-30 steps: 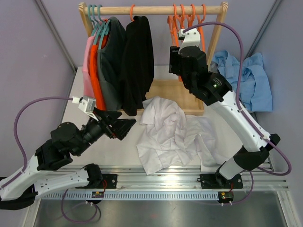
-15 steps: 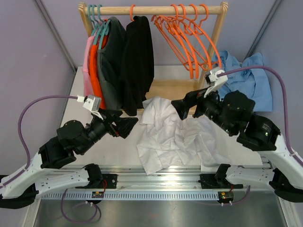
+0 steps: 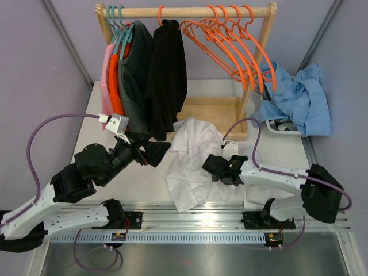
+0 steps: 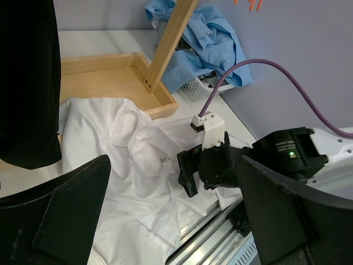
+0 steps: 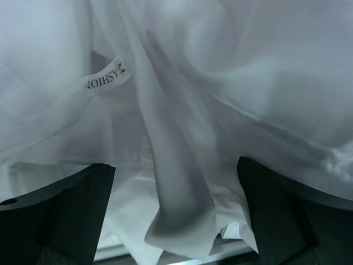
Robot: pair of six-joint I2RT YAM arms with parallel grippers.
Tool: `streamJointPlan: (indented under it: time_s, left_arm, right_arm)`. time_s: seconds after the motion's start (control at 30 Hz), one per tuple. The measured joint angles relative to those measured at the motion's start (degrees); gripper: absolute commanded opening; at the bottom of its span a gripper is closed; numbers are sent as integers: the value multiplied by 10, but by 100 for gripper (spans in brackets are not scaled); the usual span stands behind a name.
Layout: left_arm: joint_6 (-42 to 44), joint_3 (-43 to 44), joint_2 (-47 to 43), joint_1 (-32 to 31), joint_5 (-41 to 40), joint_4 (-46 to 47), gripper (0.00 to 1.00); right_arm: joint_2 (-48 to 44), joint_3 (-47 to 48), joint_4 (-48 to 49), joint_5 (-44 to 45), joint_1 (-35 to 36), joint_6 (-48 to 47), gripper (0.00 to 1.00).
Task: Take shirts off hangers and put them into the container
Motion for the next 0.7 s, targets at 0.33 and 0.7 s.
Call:
streamJointPlan:
  time_s: [0.33,0.7]
  left_arm:
    - [0,0,-2,0,0,0,99]
    - [-1,0,-2,0,0,0,99]
  right_arm:
    - [109,-2,115,-13,0,31,100]
    - [92,29,305,-157,-52,-60,100]
